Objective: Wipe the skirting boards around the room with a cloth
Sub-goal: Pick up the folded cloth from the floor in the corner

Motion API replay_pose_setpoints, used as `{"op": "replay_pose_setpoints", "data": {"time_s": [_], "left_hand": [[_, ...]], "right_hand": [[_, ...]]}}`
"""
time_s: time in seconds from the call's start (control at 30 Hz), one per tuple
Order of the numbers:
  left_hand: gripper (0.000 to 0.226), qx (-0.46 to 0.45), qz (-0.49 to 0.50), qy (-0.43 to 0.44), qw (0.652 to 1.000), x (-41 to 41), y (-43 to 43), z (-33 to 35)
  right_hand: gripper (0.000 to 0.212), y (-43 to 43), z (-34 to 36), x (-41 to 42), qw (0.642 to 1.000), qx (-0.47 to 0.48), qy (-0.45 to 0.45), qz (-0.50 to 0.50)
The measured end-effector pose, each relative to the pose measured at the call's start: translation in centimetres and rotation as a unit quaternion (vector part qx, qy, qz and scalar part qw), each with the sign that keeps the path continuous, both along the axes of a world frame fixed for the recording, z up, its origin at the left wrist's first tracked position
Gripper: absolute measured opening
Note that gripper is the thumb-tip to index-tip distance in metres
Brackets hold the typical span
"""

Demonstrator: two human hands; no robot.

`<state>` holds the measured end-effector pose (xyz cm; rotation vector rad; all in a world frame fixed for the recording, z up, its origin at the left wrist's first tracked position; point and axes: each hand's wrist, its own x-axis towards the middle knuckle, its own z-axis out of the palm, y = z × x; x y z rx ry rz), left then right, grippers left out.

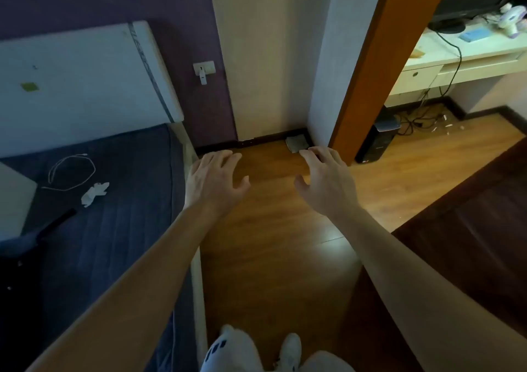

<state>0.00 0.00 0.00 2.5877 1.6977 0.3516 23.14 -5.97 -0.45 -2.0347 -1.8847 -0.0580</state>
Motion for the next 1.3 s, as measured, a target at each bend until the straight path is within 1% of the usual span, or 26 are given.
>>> {"op": "replay_pose_setpoints", "data": {"time_s": [0.23, 0.5, 0.77, 0.87, 1.0, 1.3], "left_hand": [[0.061, 0.004, -0.007, 0.002, 1.000, 2.6, 2.0, -0.4], [0.060, -0.009, -0.010, -0.005, 1.000, 4.9, 8.0, -1.5], [0.059, -0.028, -0.026, 0.003, 0.999, 6.0, 20.4, -2.5], [0.059, -0.029, -0.031, 0.018, 0.999, 6.1, 25.4, -2.7], [0.059, -0.035, -0.047, 0.014, 0.998, 6.5, 31.7, -3.1], [0.060, -0.066, -0.069, 0.019, 0.995, 8.9, 41.1, -4.8]], "right_hand": [[0.051, 2.0, -1.3, 2.6, 1.000, -0.004, -0.001, -0.004], [0.054, 7.8, -2.4, 4.9, 1.000, -0.018, -0.007, -0.005], [0.056, 19.6, -2.6, 5.8, 0.999, -0.012, -0.022, -0.033], [0.053, 24.4, -2.8, 5.7, 0.999, -0.008, -0.028, -0.041], [0.050, 30.8, -3.2, 5.6, 0.997, 0.013, -0.042, -0.060], [0.050, 38.6, -5.1, 7.9, 0.996, -0.026, -0.045, -0.076]]}}
